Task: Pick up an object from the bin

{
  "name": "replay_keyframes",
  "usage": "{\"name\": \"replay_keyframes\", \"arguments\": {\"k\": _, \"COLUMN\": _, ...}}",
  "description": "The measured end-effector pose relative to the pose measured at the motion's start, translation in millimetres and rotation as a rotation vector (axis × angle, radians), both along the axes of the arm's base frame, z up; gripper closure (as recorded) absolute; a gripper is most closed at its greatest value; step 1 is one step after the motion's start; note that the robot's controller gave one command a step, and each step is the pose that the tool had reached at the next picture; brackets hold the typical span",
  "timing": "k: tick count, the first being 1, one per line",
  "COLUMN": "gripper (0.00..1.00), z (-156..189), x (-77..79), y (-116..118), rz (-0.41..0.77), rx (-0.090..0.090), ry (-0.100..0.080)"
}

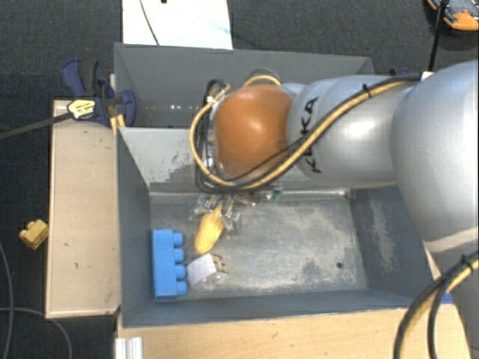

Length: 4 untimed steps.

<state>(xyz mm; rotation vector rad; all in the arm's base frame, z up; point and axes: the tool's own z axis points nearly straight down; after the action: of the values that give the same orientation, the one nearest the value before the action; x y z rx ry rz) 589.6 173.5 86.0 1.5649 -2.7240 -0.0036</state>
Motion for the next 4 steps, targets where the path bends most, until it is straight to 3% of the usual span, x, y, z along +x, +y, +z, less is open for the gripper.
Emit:
{"name": "replay_keyframes", "arguments": {"k": 2, "gripper": 1.00, "z": 22, "x": 1.4, "y": 0, "rz": -0.002, "rx": 0.001, "ry": -0.005}}
{"name": "replay_keyframes", "arguments": {"k": 4, "gripper": 1.00, "z": 51, "x": 0.0, "y": 0, "rz": -0.003, "rx": 0.000, "ry": 0.000}}
